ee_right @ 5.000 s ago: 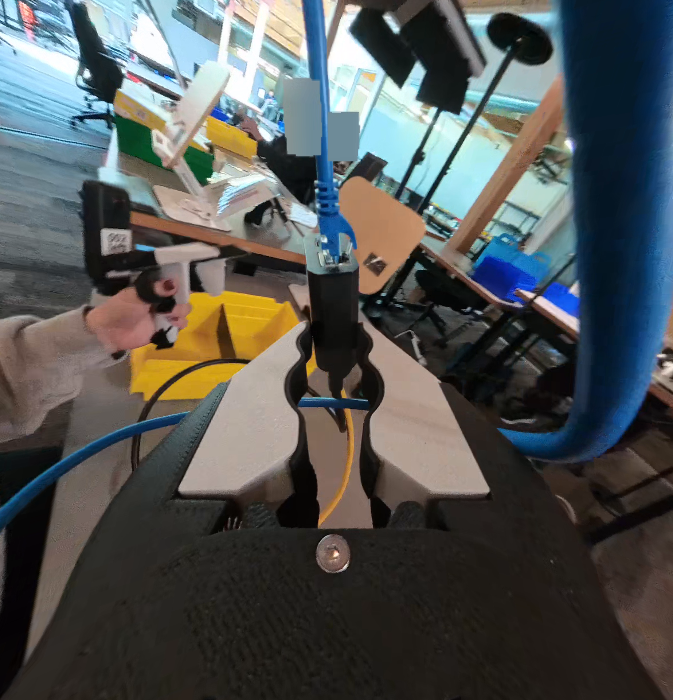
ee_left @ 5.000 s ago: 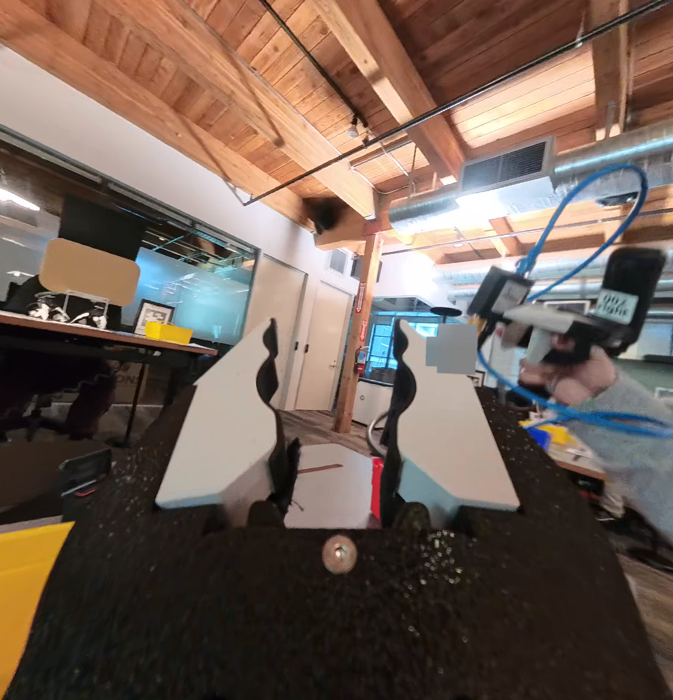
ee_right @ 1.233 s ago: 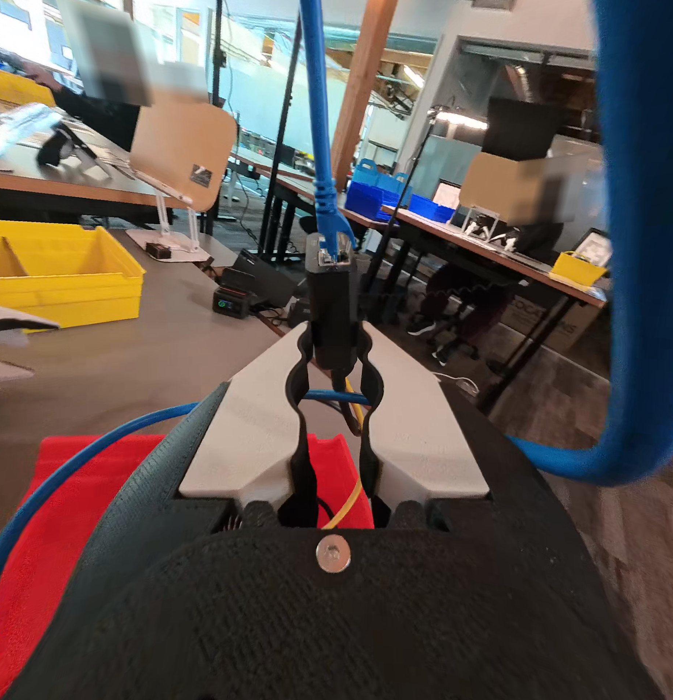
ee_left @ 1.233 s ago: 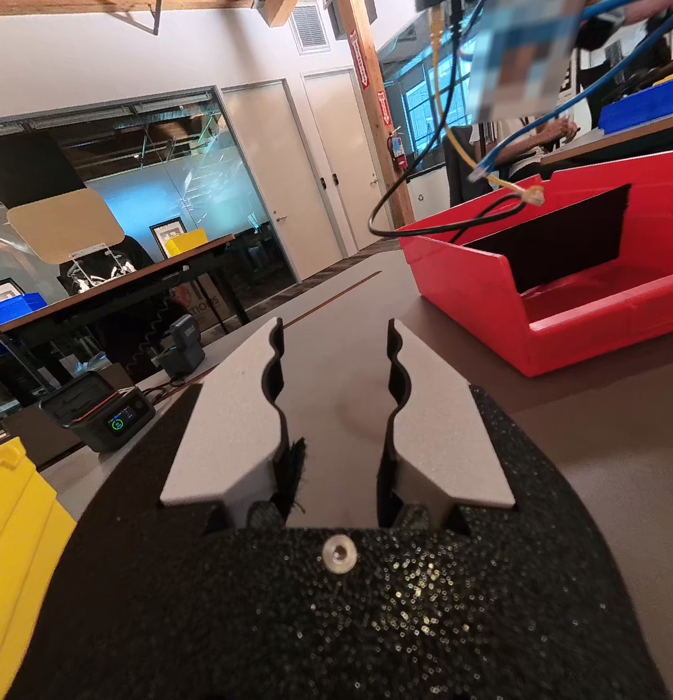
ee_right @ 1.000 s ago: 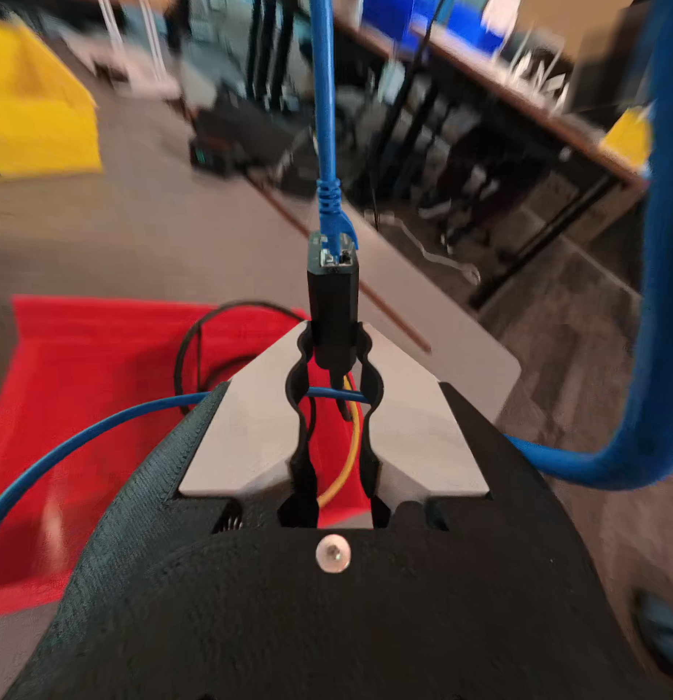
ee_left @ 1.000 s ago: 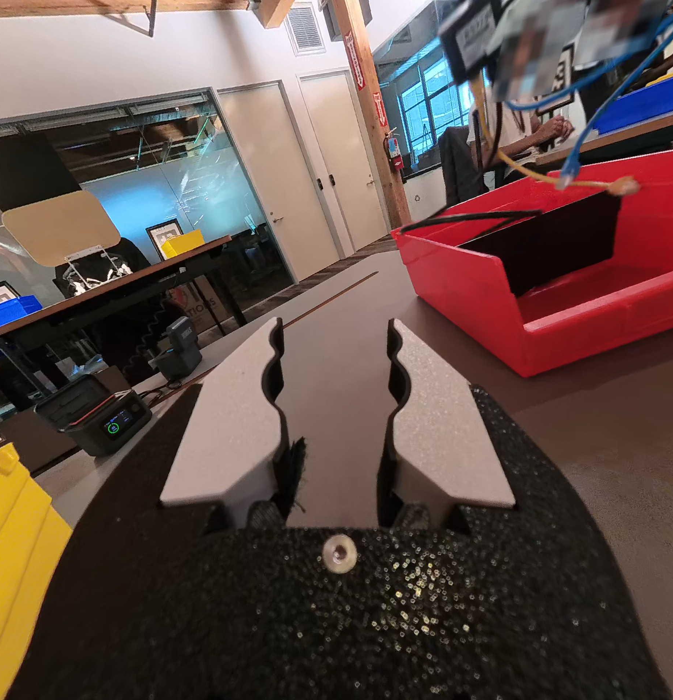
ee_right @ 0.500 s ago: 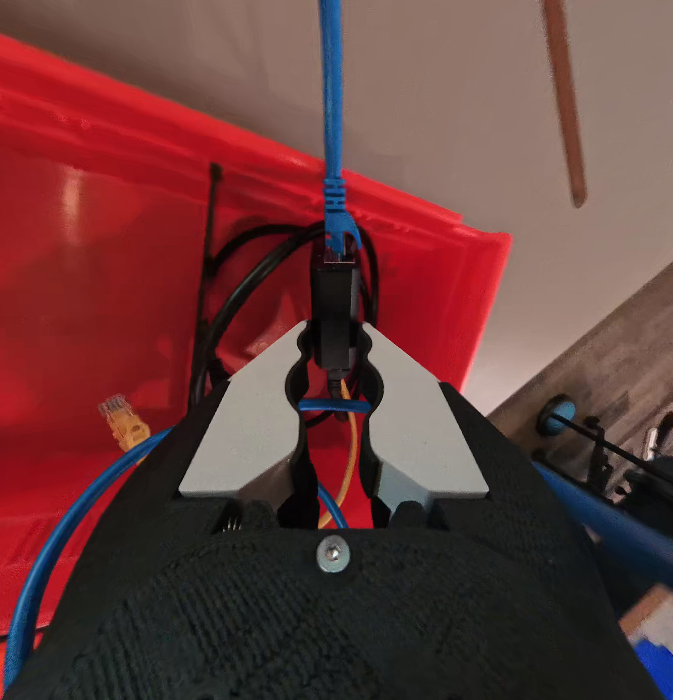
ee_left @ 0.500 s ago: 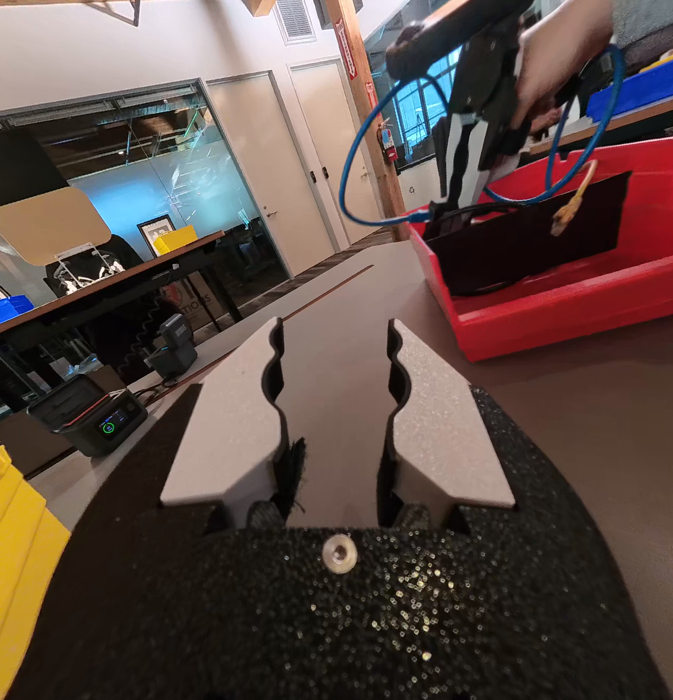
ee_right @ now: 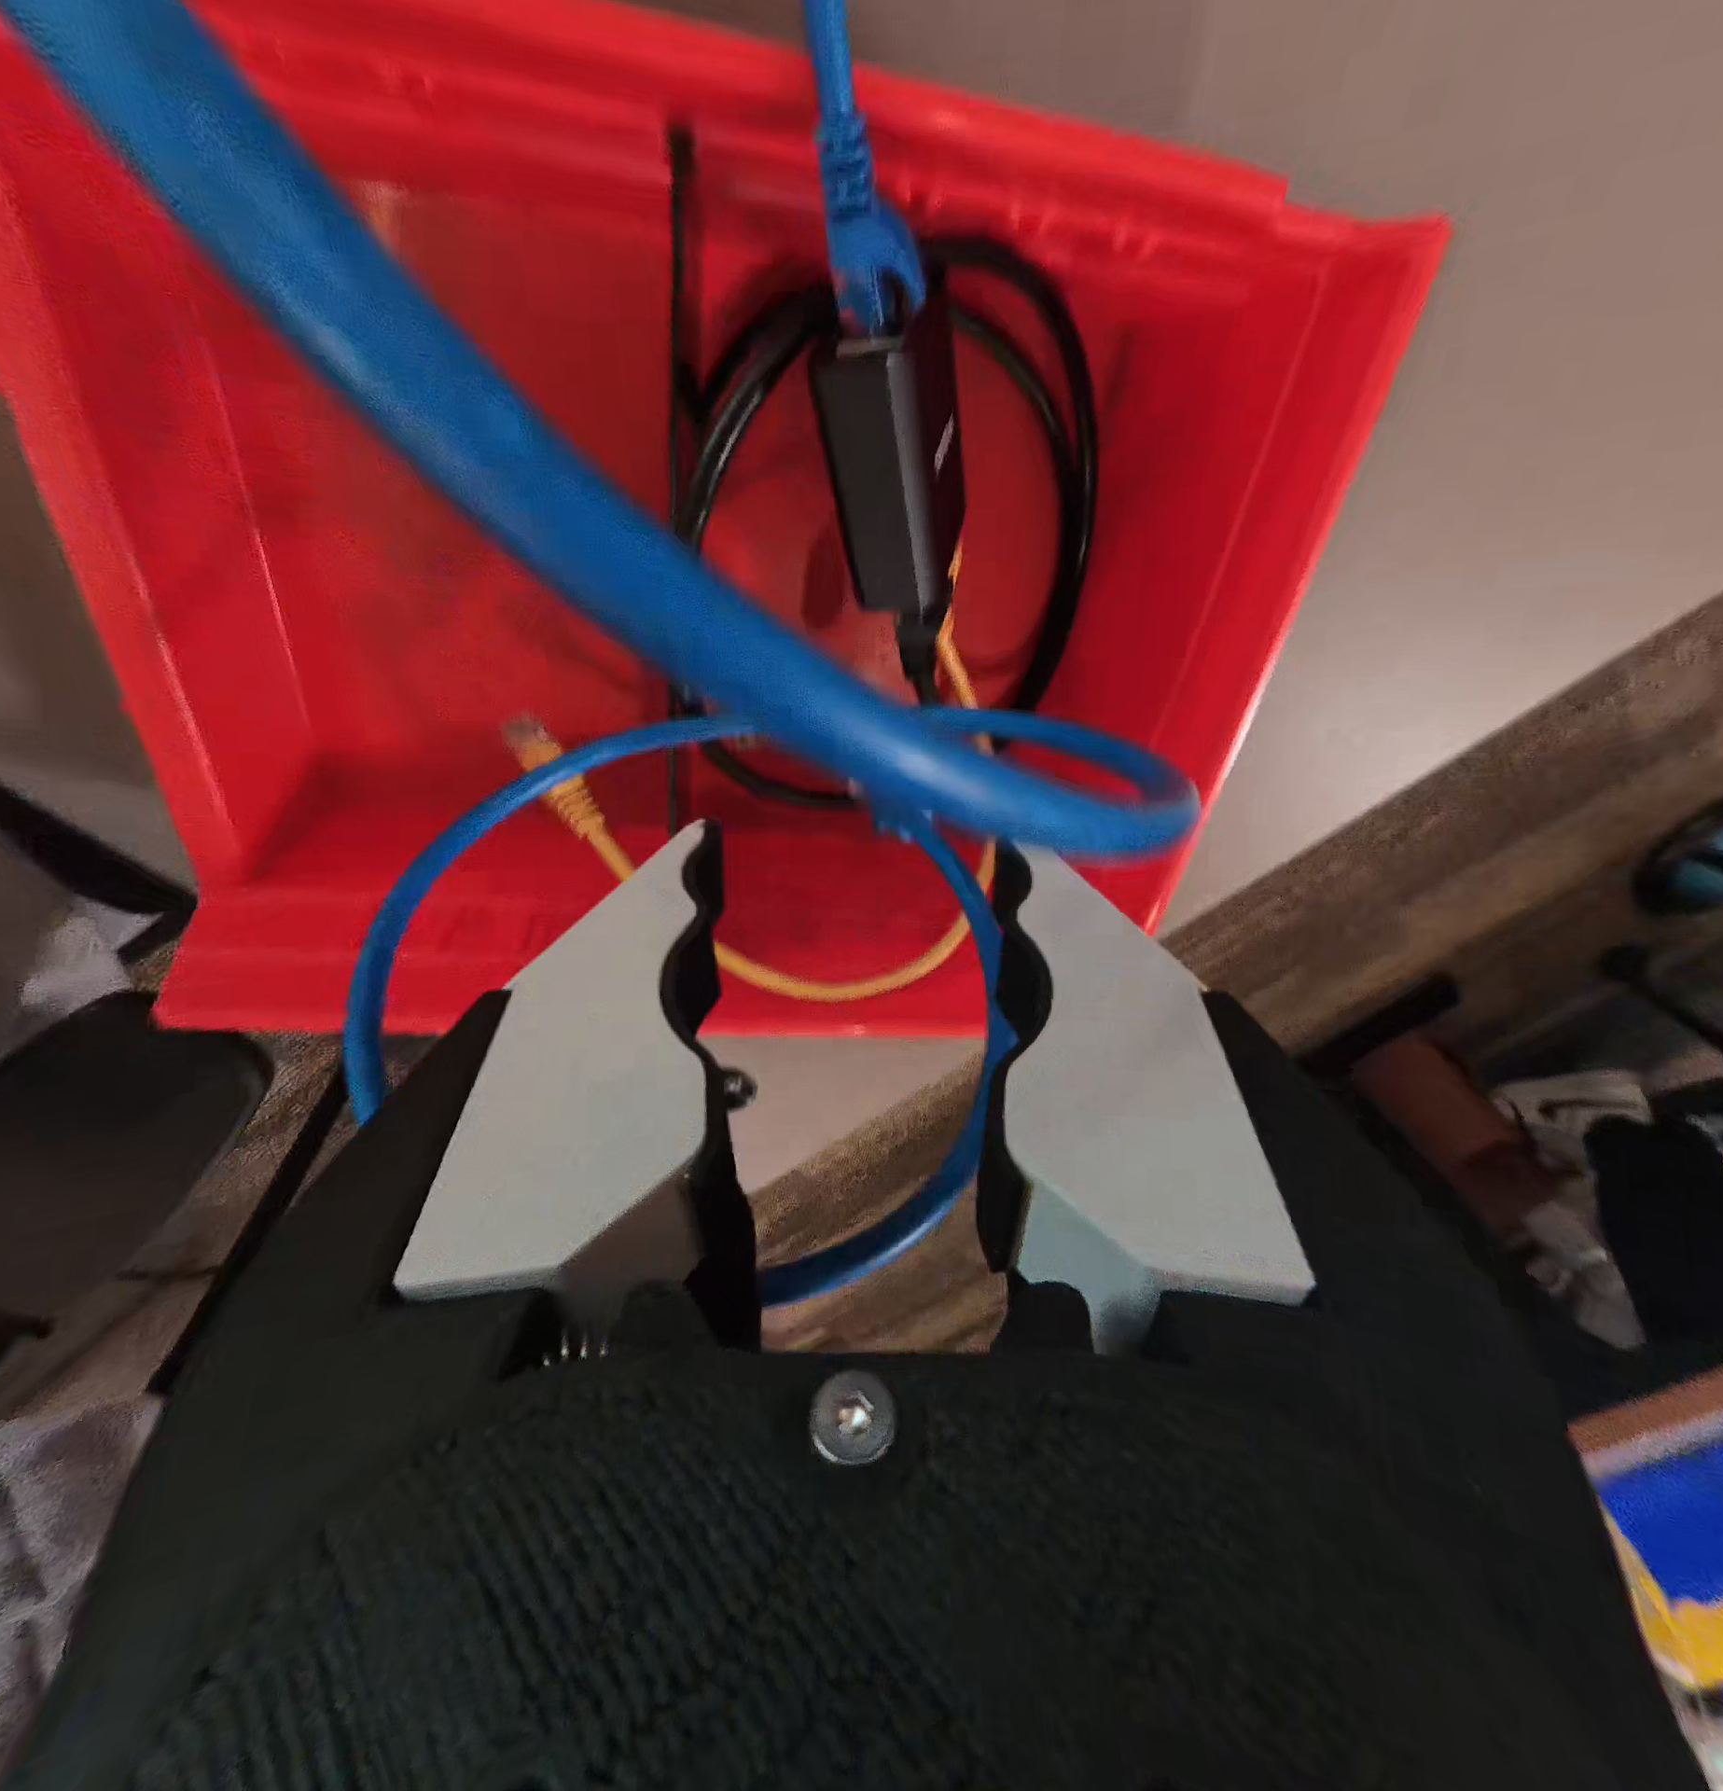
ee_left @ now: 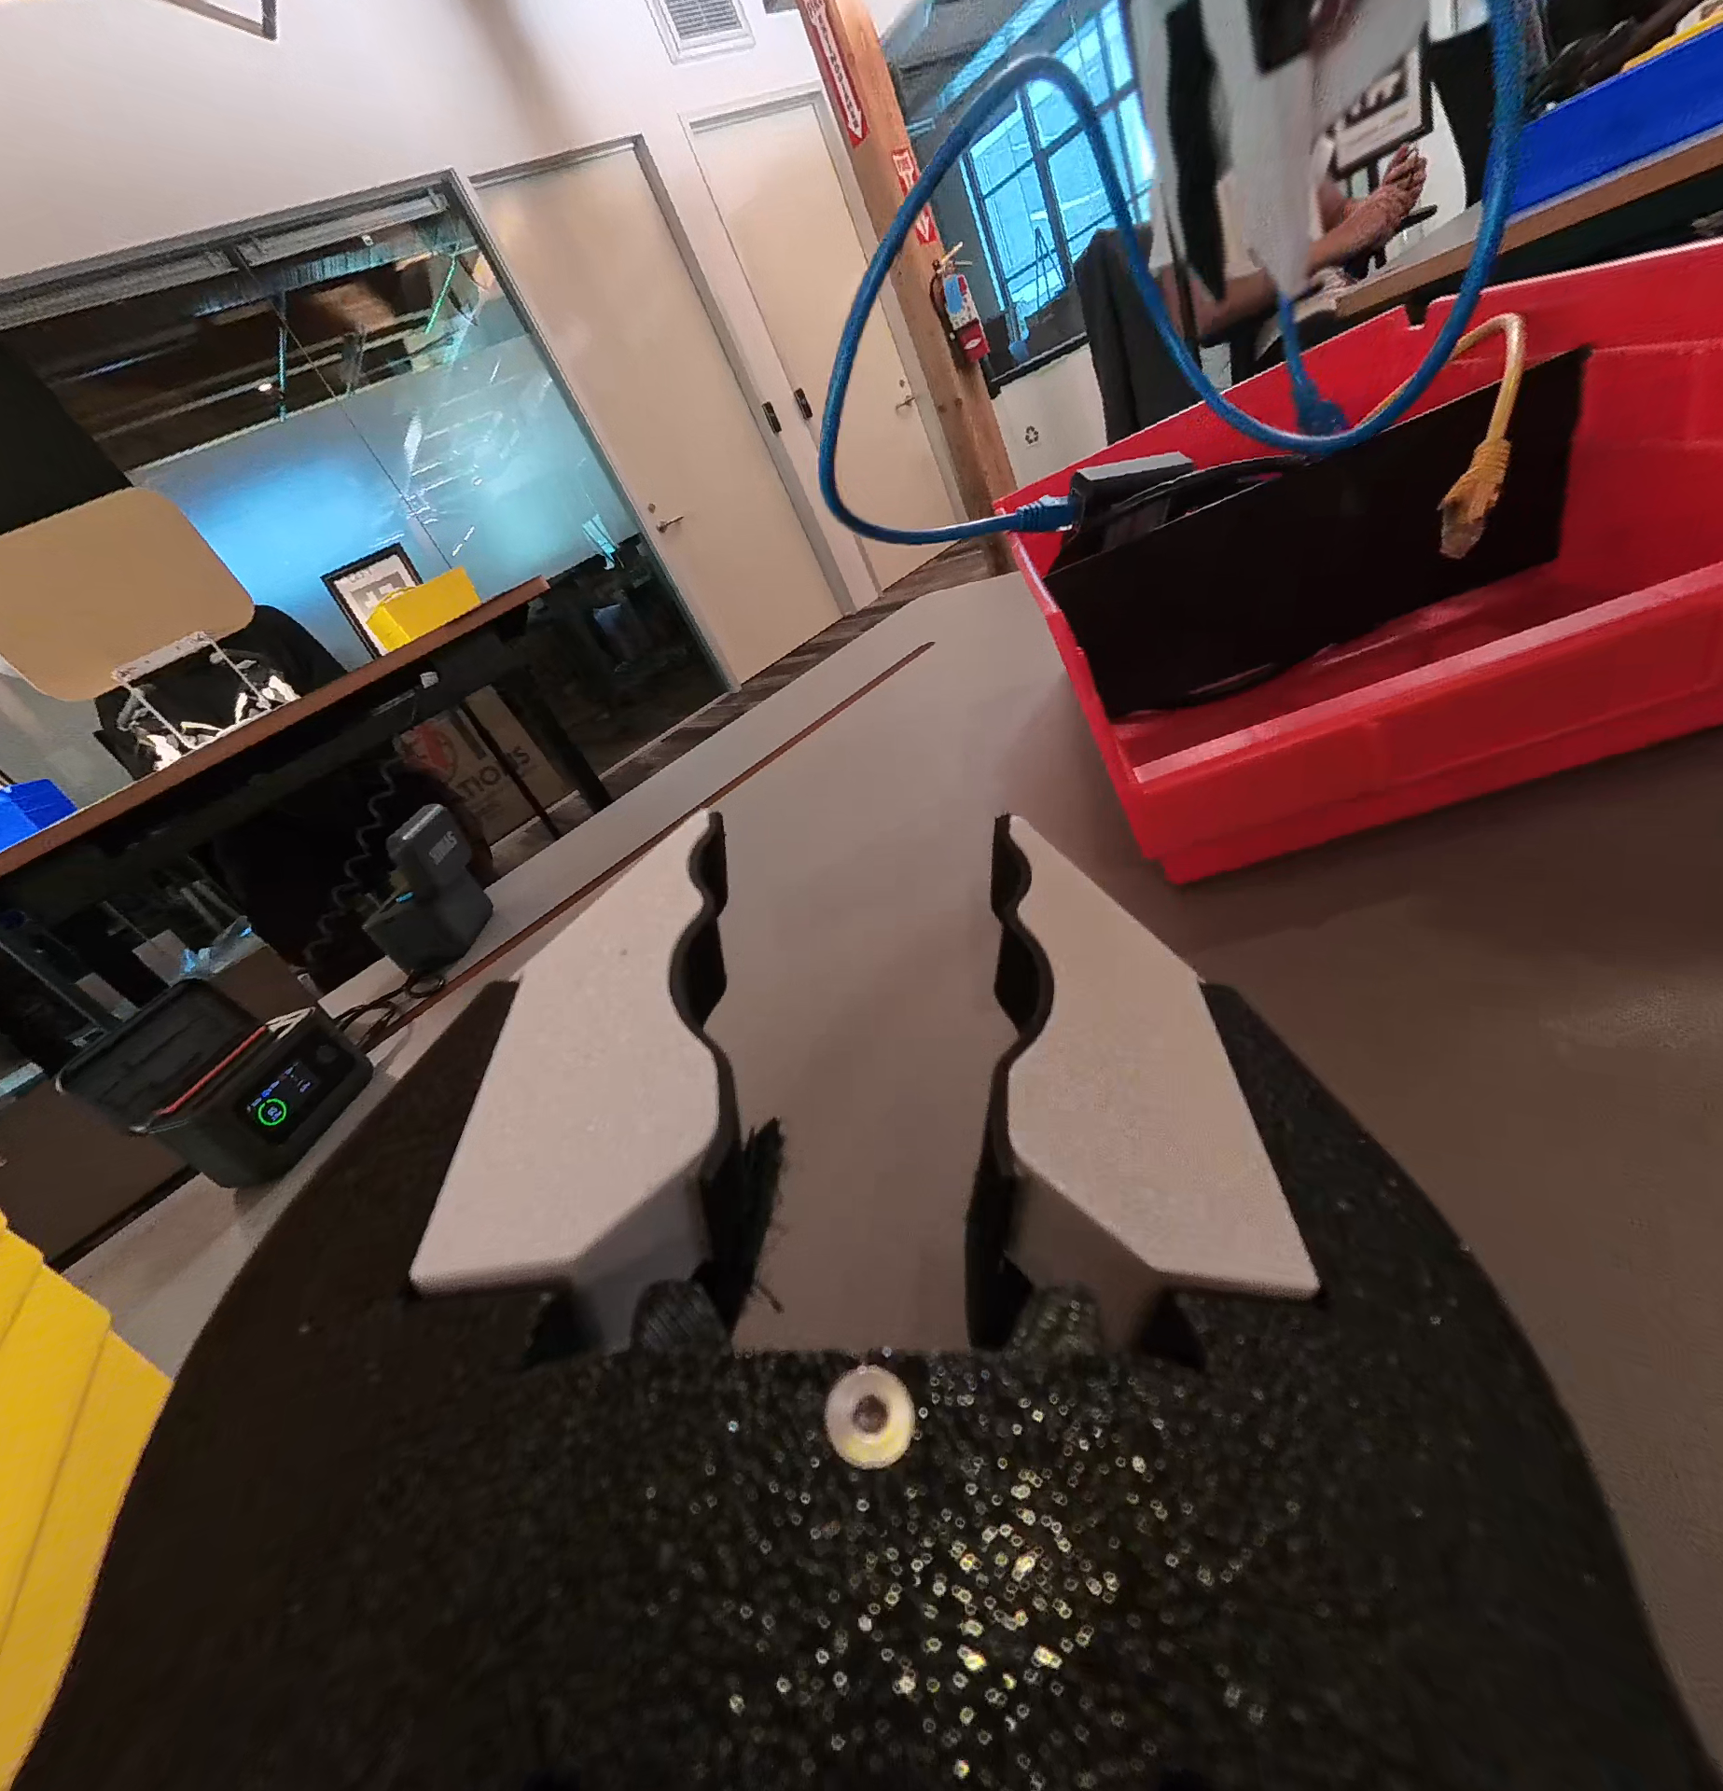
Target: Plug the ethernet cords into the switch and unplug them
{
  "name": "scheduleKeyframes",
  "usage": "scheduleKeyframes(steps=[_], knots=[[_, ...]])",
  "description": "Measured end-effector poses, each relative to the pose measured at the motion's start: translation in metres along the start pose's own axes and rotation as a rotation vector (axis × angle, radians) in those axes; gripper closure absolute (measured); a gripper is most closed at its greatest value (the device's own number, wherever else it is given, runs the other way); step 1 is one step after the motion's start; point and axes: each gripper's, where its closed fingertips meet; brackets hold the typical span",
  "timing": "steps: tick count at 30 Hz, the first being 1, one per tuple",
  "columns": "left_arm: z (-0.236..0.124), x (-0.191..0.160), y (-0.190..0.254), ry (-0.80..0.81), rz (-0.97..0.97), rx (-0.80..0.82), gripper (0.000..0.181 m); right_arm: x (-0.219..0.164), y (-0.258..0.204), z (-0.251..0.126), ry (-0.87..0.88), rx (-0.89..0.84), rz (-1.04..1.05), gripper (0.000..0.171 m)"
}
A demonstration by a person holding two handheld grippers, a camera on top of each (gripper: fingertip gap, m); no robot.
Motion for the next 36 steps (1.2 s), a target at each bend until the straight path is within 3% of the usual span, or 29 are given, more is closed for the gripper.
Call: scheduleKeyframes(steps=[1,6,12,16,21,25,27,31,34,36], knots=[[0.000,0.000,0.000,0.000,-0.001,0.000,0.129,-0.006,-0.002,-0.006,-0.008,0.000,0.009,0.116],[0.001,-0.002,-0.001,-0.005,-0.010,-0.003,0.128,-0.023,-0.025,-0.044,0.177,0.013,0.159,0.117],[0.002,-0.004,0.001,-0.014,-0.007,-0.005,0.128,-0.021,-0.050,-0.113,0.826,-0.285,0.300,0.120],[0.002,-0.006,-0.001,-0.024,-0.011,0.011,0.127,-0.055,-0.062,-0.154,1.191,-0.494,0.495,0.111],[0.002,-0.008,-0.005,-0.031,-0.026,0.030,0.123,-0.099,-0.083,-0.182,1.605,-0.504,0.809,0.107],[-0.004,-0.008,-0.013,-0.053,-0.018,0.092,0.115,-0.101,-0.092,-0.156,1.572,-0.550,0.916,0.086],[-0.014,-0.004,-0.020,-0.075,-0.006,0.150,0.106,-0.091,-0.100,-0.135,1.552,-0.511,0.931,0.085],[-0.059,0.000,-0.046,-0.158,0.002,0.350,0.093,-0.082,-0.119,-0.067,1.446,-0.503,0.986,0.076],[-0.098,-0.018,-0.076,-0.319,-0.064,0.509,0.067,-0.077,-0.135,-0.025,1.348,-0.586,0.967,0.057],[-0.118,-0.035,-0.087,-0.411,-0.140,0.534,0.051,-0.065,-0.140,-0.020,1.314,-0.562,0.921,0.036]])
Point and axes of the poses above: each gripper's, where its closed fingertips meet, z out along the fingers, x out of its top, y = z × x across the jaws, and after that the axes turned 15 degrees about -y, right-handed
